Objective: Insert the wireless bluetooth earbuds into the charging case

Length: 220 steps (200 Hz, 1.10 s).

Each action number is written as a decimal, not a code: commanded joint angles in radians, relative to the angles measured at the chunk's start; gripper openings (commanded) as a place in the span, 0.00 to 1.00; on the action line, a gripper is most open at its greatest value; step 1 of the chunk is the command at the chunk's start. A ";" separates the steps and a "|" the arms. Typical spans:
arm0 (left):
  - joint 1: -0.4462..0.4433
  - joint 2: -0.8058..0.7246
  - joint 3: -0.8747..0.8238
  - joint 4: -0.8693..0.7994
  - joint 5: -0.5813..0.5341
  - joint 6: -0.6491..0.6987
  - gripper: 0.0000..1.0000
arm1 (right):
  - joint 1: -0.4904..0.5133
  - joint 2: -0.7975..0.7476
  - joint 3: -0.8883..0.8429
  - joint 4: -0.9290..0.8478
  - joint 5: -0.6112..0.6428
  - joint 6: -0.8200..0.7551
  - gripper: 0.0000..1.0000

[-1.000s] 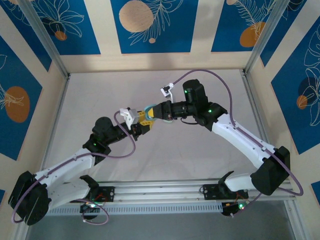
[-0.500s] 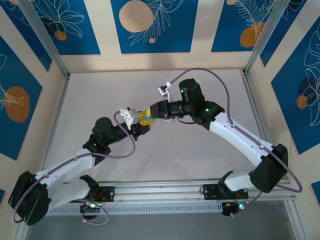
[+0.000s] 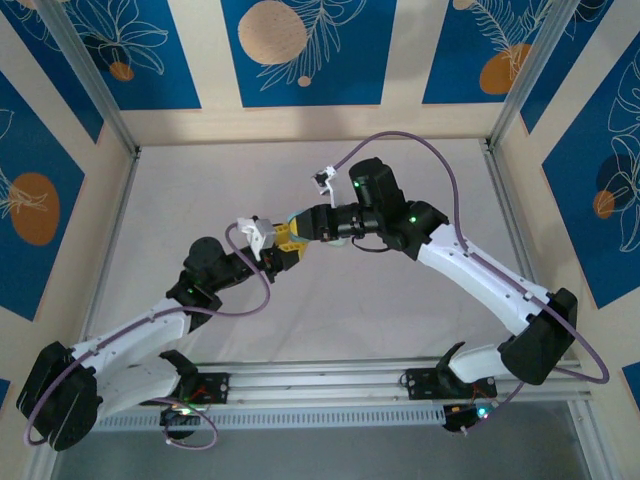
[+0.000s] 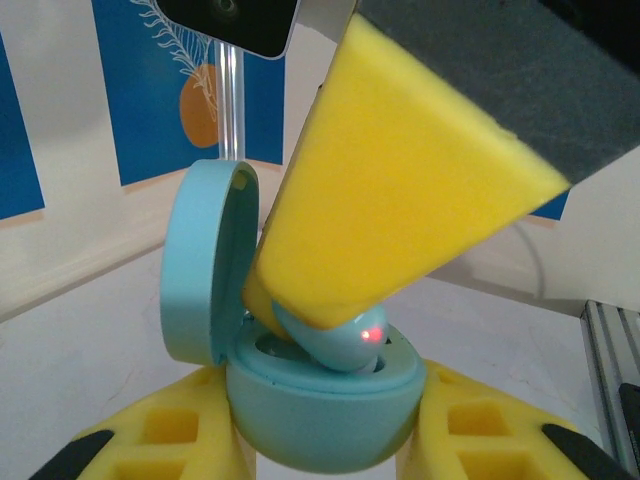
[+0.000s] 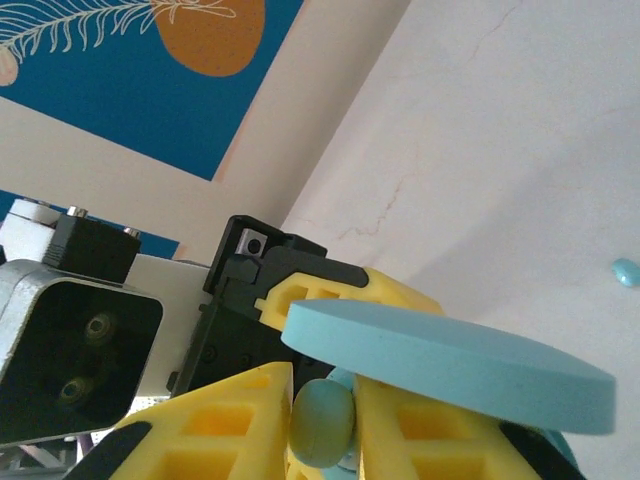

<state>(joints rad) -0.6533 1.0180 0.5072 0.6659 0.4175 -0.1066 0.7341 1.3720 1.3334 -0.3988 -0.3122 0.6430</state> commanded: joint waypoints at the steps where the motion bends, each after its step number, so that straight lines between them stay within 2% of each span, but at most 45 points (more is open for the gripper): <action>1: -0.007 -0.027 0.004 0.109 0.014 -0.014 0.29 | 0.008 0.015 0.024 -0.087 0.061 -0.040 0.23; 160: -0.006 -0.039 0.010 0.081 0.009 -0.007 0.29 | 0.019 0.032 0.073 -0.130 0.076 -0.053 0.29; 220: -0.007 -0.039 0.012 0.078 0.000 -0.006 0.29 | 0.018 0.038 0.107 -0.167 0.005 -0.052 0.28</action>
<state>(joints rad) -0.6533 1.0069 0.5072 0.6670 0.4171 -0.1062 0.7471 1.3930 1.4059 -0.5007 -0.2699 0.6086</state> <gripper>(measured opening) 0.318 0.281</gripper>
